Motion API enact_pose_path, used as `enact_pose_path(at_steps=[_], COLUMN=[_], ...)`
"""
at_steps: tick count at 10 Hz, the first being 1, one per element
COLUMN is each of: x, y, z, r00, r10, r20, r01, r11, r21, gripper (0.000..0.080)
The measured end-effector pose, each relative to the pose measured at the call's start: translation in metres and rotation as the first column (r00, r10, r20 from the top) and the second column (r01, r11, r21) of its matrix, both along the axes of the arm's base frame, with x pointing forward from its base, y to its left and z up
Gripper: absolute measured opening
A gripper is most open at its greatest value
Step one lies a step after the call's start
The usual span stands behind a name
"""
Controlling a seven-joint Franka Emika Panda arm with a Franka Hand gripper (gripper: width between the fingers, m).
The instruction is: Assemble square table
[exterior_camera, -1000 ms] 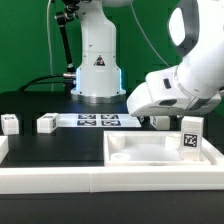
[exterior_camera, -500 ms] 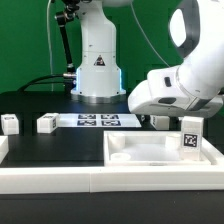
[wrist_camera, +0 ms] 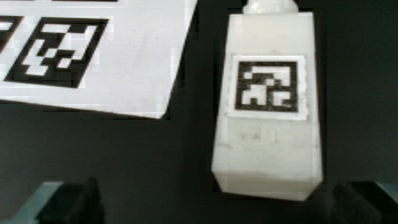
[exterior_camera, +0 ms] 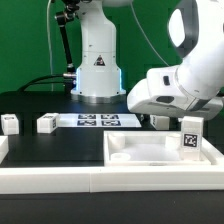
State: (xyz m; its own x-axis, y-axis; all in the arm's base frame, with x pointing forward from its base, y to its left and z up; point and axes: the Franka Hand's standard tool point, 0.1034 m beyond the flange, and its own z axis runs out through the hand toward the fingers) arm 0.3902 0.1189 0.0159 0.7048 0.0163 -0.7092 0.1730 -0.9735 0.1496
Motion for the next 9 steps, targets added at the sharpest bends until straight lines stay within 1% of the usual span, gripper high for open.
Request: enact_pose_path(at_steps=[1, 3, 7, 8, 9], x=[-0.0001, 0.0011, 0.0020, 0.0021, 0.0013], y=[0.0018, 0.0053, 0.0027, 0.0016, 0.0039], z=[-0.0008, -0.0024, -0.0024, -0.0027, -0.0033], r00=[0.999, 0.999, 0.999, 0.999, 0.999], r10=[-0.033, -0.035, -0.021, 0.027, 0.030], r20=[0.008, 0.022, 0.025, 0.035, 0.034], r01=[0.033, 0.035, 0.021, -0.025, -0.028], r11=[0.999, 0.999, 0.999, 0.997, 0.997], r21=[-0.009, -0.011, -0.024, -0.074, -0.070], gripper=[0.0649, 0.0649, 0.0649, 0.0649, 0.0649])
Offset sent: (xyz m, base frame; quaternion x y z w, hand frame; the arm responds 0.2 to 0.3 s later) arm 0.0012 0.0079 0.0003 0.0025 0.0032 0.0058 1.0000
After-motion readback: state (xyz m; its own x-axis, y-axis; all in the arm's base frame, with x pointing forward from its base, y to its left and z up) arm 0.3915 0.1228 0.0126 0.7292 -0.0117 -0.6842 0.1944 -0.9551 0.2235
